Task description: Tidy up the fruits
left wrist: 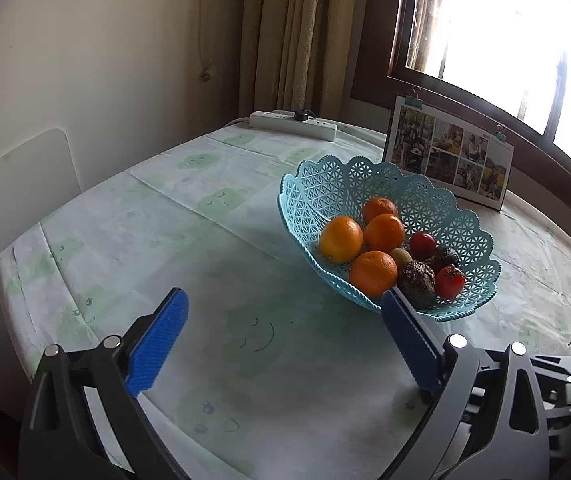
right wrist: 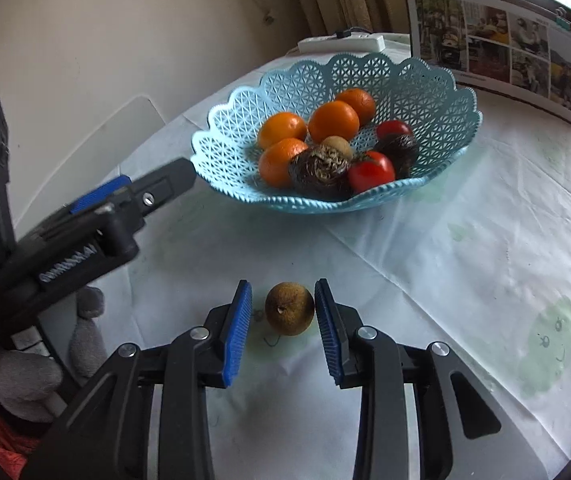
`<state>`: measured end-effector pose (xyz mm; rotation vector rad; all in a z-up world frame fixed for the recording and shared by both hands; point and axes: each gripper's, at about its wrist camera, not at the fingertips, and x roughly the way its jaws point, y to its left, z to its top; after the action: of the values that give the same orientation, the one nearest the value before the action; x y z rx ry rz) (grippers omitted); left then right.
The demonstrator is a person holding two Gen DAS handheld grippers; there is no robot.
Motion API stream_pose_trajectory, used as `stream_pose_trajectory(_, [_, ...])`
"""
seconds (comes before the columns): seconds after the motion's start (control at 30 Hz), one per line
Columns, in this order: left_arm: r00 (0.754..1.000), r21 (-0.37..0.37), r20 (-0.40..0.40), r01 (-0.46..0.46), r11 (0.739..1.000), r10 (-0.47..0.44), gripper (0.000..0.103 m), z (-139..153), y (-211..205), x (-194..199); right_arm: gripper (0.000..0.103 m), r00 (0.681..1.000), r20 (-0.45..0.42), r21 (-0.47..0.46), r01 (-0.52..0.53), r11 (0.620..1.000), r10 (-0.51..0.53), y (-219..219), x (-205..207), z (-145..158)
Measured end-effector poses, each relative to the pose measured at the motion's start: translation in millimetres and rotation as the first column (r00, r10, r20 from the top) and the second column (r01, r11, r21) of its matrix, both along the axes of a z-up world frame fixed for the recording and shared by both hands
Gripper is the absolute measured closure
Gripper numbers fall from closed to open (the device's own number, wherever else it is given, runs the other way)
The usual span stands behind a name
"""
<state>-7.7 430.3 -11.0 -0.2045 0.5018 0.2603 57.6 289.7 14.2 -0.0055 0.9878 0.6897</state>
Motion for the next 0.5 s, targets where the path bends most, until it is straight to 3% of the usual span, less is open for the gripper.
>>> stream_pose_trajectory(0.2, [1.000, 0.001, -0.001, 0.003, 1.000, -0.003, 0.004, 0, 1, 1, 0.077, 0.999, 0.036, -0.031, -0.025, 0.999, 0.026, 0, -7, 4])
stream_pose_trajectory(0.5, [1.000, 0.003, -0.004, 0.014, 1.000, -0.014, 0.004, -1, -3, 4, 0.077, 0.986, 0.151, 0.089, 0.058, 0.994, -0.071, -33, 0, 58])
